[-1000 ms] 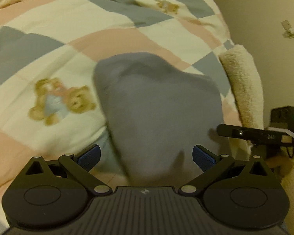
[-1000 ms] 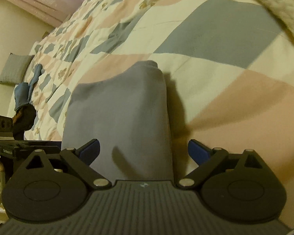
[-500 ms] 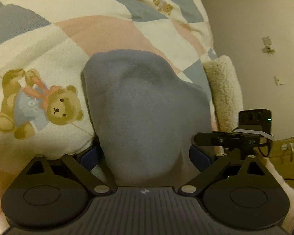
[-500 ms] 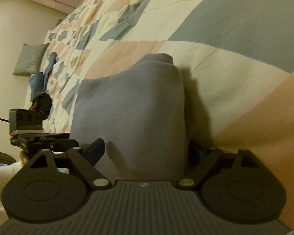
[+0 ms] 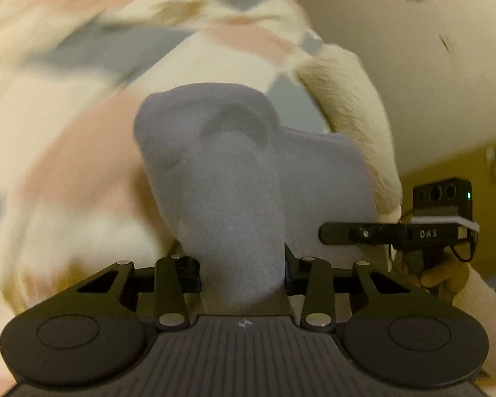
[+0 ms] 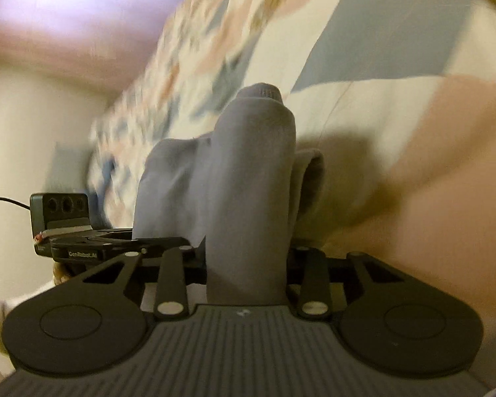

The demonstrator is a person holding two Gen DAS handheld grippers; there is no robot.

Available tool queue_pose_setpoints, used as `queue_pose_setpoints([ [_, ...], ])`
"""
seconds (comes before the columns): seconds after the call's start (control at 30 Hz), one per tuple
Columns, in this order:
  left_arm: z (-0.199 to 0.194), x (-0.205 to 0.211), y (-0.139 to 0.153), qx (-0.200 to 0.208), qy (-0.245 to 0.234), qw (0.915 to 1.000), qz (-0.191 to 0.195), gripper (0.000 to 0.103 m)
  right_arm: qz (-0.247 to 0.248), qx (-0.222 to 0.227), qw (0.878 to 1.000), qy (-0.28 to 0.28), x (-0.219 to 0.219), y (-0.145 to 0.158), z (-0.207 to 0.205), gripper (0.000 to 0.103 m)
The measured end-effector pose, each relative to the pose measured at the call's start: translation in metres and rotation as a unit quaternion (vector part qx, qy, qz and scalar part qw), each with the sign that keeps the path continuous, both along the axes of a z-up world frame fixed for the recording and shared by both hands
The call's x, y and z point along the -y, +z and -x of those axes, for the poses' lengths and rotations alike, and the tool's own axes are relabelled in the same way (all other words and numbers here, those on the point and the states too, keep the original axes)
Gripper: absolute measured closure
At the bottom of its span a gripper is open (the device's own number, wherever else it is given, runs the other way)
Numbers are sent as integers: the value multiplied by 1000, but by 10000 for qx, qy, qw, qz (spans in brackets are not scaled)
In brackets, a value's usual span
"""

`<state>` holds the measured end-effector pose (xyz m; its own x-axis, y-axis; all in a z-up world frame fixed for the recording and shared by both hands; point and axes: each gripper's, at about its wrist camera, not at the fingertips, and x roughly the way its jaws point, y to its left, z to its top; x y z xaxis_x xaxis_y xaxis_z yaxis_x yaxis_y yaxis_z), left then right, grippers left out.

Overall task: Fold clothes
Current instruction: 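Close both grippers on the sweatpants bundle and lift it off the duvet, then carry the sweatpants bundle with both grippers over the cream fleece pillow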

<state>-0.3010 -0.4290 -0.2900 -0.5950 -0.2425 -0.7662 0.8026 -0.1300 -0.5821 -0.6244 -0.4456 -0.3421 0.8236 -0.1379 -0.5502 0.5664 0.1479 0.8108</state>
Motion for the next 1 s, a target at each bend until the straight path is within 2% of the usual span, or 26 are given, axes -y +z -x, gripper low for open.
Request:
queue_pose_setpoints([
  [0.1,31,43,38,122,-868,9961,131,65,9,396,9933,-1083,-31,17,27,72],
  [0.2,81,95,77,276,-1893,9806,418,64,146,718,9728,-2197,-57,42,57,72],
  [0.27,122,130,99,291,-2517,9655,607,64,226,858,9516,-2944,-68,59,77,72],
  [0.37,190,187,123,301,-3297,9393,904,62,628,824,9178,-3833,-70,88,108,72],
  [0.4,212,203,128,319,-3514,9304,993,62,735,848,9018,-4174,-67,94,120,72],
  [0.5,277,250,138,409,-4095,9035,1196,61,929,847,8676,-4811,-51,99,150,72],
  [0.63,346,297,127,741,-4677,8718,1252,61,640,856,8497,-5164,-35,72,167,72],
  [0.7,369,311,112,938,-4918,8565,1251,55,494,860,8400,-5335,-27,58,175,72],
  [0.8,389,326,85,1205,-5083,8450,1141,45,274,864,8245,-5586,-14,38,187,68],
  [0.83,391,323,79,1269,-5102,8427,1158,43,201,866,8190,-5668,-10,31,192,63],
  [0.87,391,327,76,1259,-5075,8444,1167,42,128,867,8135,-5749,-6,24,196,58],
  [0.9,385,333,78,1170,-4996,8504,1168,42,55,868,8078,-5829,-2,17,200,55],
  [0.97,375,343,83,986,-4833,8620,1166,42,36,861,8077,-5833,-6,15,203,42],
  [1.0,368,348,88,935,-4701,8696,1188,45,59,822,8102,-5803,-6,17,205,40],
])
